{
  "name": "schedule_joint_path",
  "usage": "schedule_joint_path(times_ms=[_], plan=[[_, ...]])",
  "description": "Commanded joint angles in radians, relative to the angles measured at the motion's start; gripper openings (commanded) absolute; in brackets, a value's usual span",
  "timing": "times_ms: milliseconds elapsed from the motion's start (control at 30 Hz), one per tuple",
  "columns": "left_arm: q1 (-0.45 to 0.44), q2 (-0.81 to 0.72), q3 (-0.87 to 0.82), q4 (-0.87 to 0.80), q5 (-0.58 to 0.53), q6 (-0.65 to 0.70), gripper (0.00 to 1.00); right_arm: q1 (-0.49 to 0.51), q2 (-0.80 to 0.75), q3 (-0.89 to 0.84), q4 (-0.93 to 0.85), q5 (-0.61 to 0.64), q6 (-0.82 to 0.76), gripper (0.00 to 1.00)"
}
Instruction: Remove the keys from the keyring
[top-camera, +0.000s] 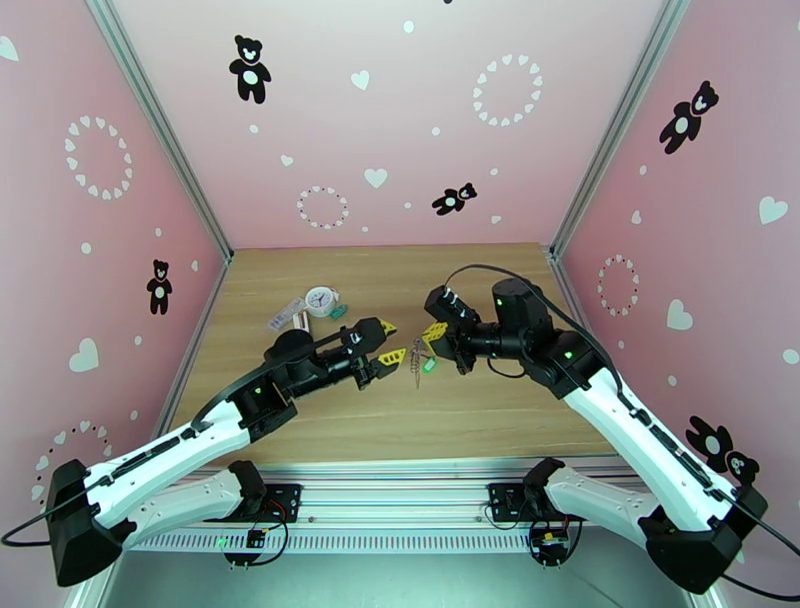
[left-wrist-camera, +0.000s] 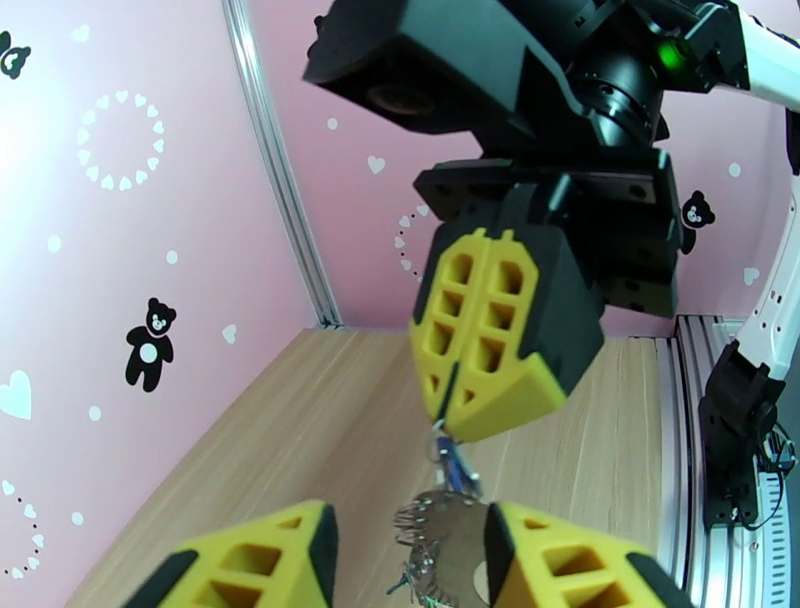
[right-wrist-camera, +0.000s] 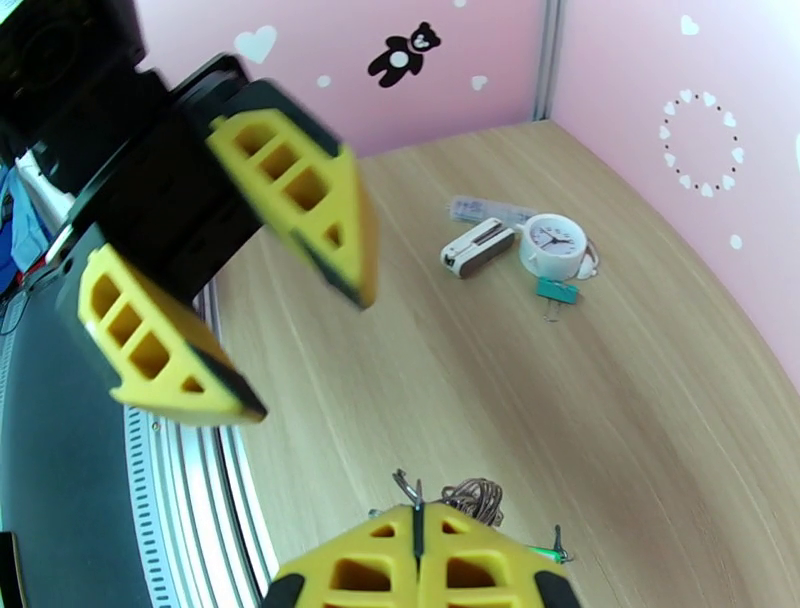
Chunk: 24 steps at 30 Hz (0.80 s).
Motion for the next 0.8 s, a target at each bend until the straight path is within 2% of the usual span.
schedule_joint_path(times_ms=[0, 133, 267, 767], plan=[[0.03, 0.016, 0.012, -0.016, 0.108, 0.052, 0.49, -0.021, -0.019, 0.044, -0.017, -0.083, -0.046, 0.0], [0.058, 0.071, 0.083, -0.08, 0.189, 0.082, 0.55, -0.037, -0.017, 0.054, -0.016, -0.118, -0.045, 0.0], [0.061, 0.13, 0.148, -0.15, 0.248, 0.112, 0.56, -0.04, -0.013, 0.06, -0.013, -0.139, -0.045, 0.0], [0.061, 0.197, 0.147, -0.029, 0.306, 0.093, 0.55, -0.043, -0.029, 0.084, -0.008, -0.204, -0.025, 0.0]])
